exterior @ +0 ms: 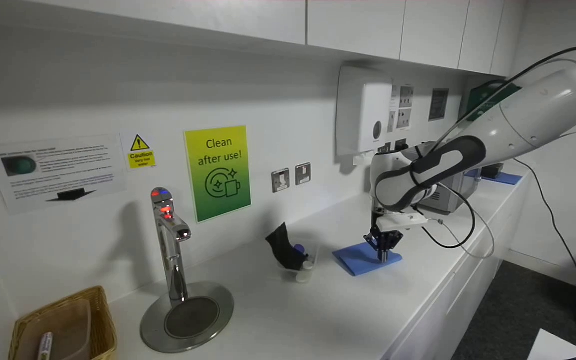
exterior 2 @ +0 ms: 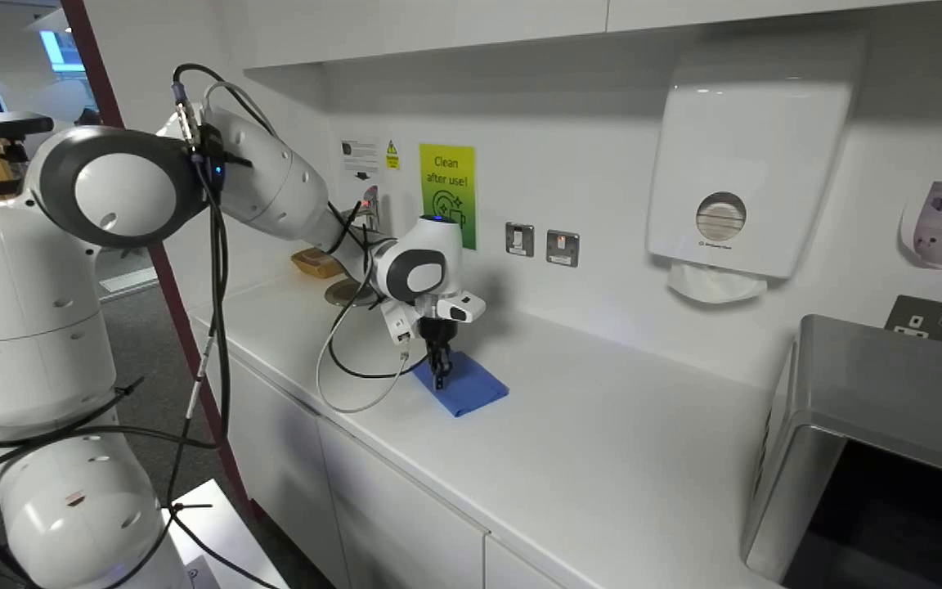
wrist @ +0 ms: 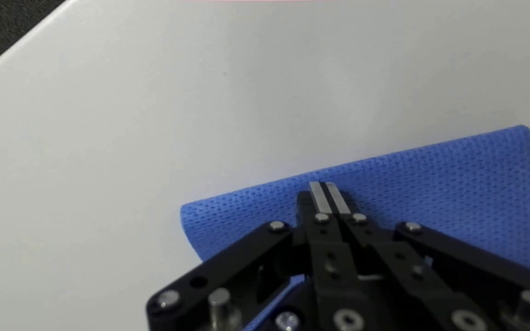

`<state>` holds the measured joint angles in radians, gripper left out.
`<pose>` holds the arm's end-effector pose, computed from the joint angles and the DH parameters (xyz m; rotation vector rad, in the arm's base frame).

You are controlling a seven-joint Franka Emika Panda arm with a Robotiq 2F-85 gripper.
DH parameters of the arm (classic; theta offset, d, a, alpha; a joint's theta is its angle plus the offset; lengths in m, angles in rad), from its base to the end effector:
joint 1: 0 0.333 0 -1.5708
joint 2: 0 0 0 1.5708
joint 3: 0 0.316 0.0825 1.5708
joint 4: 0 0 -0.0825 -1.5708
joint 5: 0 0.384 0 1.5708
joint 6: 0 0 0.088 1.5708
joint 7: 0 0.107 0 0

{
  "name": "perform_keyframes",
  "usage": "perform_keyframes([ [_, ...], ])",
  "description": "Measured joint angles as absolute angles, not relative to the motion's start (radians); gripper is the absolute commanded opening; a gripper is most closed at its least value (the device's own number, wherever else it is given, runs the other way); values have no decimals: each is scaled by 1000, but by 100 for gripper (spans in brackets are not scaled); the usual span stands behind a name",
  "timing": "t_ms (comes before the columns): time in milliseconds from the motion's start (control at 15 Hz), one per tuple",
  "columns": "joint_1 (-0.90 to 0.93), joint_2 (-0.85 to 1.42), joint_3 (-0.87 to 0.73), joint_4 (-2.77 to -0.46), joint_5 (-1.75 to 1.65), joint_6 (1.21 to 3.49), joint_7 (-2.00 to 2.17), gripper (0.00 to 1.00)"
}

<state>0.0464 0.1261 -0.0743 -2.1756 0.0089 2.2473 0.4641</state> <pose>0.5444 -0.0146 0.3298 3.0301 -0.7696 -0.0816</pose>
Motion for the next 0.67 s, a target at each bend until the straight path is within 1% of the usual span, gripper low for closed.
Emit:
perform_keyframes([
  [400,20,71,-75,-2175,9,2253,464,0],
  [667,19,75,-75,-2172,6,2273,466,0],
])
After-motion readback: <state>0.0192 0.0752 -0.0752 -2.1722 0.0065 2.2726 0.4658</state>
